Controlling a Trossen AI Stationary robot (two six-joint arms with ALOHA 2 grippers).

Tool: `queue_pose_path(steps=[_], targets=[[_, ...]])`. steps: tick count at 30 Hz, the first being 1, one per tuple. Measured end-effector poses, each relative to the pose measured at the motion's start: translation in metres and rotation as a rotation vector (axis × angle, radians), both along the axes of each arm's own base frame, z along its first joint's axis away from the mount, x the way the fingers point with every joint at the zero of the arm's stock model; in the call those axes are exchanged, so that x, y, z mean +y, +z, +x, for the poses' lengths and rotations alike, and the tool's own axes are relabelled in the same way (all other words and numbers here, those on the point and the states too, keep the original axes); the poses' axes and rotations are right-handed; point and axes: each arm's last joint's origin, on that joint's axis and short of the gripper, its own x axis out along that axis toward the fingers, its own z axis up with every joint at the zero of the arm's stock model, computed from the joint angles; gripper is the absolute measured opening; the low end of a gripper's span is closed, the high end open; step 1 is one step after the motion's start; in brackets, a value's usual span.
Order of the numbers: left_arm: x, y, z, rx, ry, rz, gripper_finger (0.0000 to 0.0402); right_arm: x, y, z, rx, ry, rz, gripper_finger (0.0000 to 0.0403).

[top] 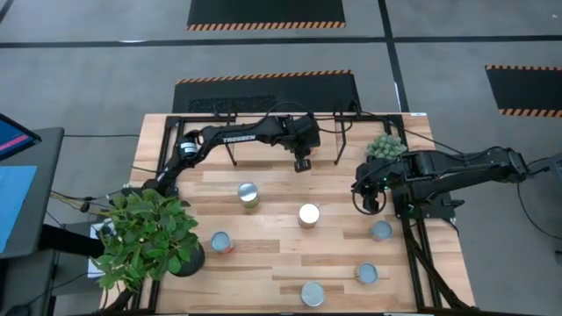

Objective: Pick and place cans onto a shelf
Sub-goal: Put the canned oranges on the shelf

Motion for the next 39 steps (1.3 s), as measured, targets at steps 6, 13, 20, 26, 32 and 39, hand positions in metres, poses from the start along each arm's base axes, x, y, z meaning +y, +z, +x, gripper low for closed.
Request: queue_pose_path(steps=[6,13,20,26,32,39], targets=[[0.000,0.000,0.000,-0.006,0.007,0.004,0.0014,0.000,0.000,0.000,0.002,0.001,0.000,0.0095],[0.001,0.001,0.000,0.002,0.023,0.026,0.0035,0.000,0.000,0.000,0.002,0.001,0.000,0.0095],[0.002,0.002,0.001,-0.015,0.026,0.044,0.0046,0.000,0.000,0.000,0.002,0.001,-0.001,0.0095],[0.000,0.022,-0.001,0.002,0.030,0.037,0.0055,0.000,-0.001,-0.001,0.007,0.001,-0.001,0.0095],[-0.012,0.045,-0.005,0.042,0.019,0.007,0.0055,0.000,-0.001,-0.002,0.022,0.001,-0.001,0.0095],[-0.017,0.020,-0.005,0.084,-0.041,-0.044,0.0055,0.000,-0.003,-0.003,0.044,0.001,-0.002,0.0095]])
